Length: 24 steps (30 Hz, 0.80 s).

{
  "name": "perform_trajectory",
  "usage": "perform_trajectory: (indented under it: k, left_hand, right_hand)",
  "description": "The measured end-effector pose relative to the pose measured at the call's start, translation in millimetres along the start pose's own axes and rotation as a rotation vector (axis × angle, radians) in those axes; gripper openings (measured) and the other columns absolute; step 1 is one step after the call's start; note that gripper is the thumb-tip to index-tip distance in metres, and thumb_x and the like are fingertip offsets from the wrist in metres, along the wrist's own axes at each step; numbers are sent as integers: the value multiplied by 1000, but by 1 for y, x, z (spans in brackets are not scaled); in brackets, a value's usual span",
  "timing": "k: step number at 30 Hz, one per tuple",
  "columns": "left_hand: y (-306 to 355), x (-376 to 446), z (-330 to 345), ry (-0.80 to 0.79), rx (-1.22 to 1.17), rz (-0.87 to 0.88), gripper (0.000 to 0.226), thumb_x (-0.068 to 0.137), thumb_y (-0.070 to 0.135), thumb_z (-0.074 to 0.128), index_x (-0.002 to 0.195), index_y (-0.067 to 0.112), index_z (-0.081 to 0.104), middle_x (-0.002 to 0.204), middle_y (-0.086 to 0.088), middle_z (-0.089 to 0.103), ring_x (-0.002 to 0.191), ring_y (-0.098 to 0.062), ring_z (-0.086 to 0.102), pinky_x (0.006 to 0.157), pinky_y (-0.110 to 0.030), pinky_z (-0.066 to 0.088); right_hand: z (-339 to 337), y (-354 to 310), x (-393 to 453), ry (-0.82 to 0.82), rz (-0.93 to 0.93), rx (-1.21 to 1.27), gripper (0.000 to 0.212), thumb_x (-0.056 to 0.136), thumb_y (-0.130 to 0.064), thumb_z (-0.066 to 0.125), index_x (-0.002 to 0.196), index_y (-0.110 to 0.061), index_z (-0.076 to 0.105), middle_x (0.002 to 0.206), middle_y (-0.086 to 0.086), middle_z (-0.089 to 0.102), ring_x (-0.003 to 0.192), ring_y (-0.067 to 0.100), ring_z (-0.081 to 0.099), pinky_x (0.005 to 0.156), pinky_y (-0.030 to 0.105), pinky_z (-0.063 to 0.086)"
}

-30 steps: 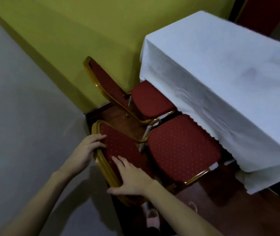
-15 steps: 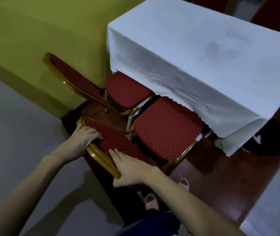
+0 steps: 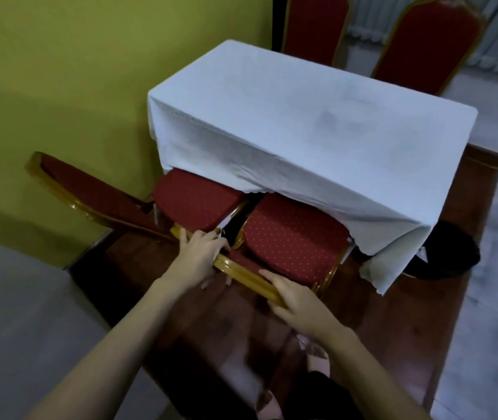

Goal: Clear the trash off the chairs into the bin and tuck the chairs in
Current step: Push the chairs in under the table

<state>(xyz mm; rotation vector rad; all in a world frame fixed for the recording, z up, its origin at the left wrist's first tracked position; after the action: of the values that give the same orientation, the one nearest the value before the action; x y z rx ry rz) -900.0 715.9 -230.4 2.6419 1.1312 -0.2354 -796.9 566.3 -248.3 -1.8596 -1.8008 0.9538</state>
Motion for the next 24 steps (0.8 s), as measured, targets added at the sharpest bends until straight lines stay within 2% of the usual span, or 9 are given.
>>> perform_trajectory:
  k: [3,5,8,11,14,16,19,21,24]
  left_hand:
    - [19,27,-11,16,-28,9,30,82,22,63,111,27,59,115,1,55,119,-27,44,109,-70,12]
    - [27,44,-15,30,-45,13,27,82,19,62,108,27,59,111,1,54,117,-28,44,109,-72,10]
    - [34,66,-17,49,-52,20,35,78,13,67,107,30,56,111,3,53,119,-27,42,110,-73,8]
    - [41,73,-22,90,-36,56,45,79,13,67,118,28,50,119,2,52,124,-24,41,113,-70,6]
    - [40,62,-25,64,-78,158,59,81,19,64,135,28,40,135,5,44,135,-17,32,117,-62,-2]
    - [30,54,-28,19,-152,244,66,84,20,61,143,26,31,148,6,33,143,-12,21,120,-54,-4]
    - [-4,51,-37,44,-242,316,64,88,25,58,146,22,30,154,2,28,146,-11,19,122,-42,15]
    - [-38,48,-41,37,-258,291,60,89,28,57,144,22,33,154,1,30,144,-13,23,121,-35,21]
    - [-91,48,-49,-28,-202,231,45,90,30,56,132,17,50,145,-4,42,137,-18,35,114,-22,22]
  right_hand:
    - [-25,23,7,66,72,35,64,90,-25,58,143,-40,26,137,-20,46,115,-11,47,98,18,41]
    - [-41,38,11,101,120,39,63,89,-27,59,140,-46,28,128,-29,46,102,-21,45,87,10,39]
    - [-57,54,21,116,169,21,64,84,-22,60,137,-46,34,118,-30,51,96,-17,49,79,5,35]
    - [-62,69,29,119,221,24,67,76,-21,60,135,-42,39,103,-33,52,87,-16,52,73,8,39]
    - [-63,71,29,119,239,76,65,73,-36,59,133,-49,37,118,-26,57,98,-12,55,80,17,48]
    - [-66,64,30,120,242,106,60,75,-53,63,129,-53,37,120,-26,57,103,-12,55,83,18,48]
    - [-73,37,57,73,186,122,71,69,-77,55,132,-50,37,121,-33,51,107,-16,51,84,16,45]
    - [-67,6,90,-18,125,111,76,72,-75,53,139,-44,31,132,-31,43,116,-13,46,92,18,42]
    - [-59,-49,144,-65,4,21,69,85,-52,59,142,-43,21,141,-26,33,127,-4,39,97,10,33]
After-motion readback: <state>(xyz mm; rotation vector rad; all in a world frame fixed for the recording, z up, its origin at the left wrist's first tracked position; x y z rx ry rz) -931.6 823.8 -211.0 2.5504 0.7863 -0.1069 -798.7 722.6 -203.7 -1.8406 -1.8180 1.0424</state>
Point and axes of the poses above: each hand's wrist, its own x-axis towards the middle knuckle, its own z-axis out of the palm, y = z × x, the point moved 10 cm from there along x, towards the middle knuckle
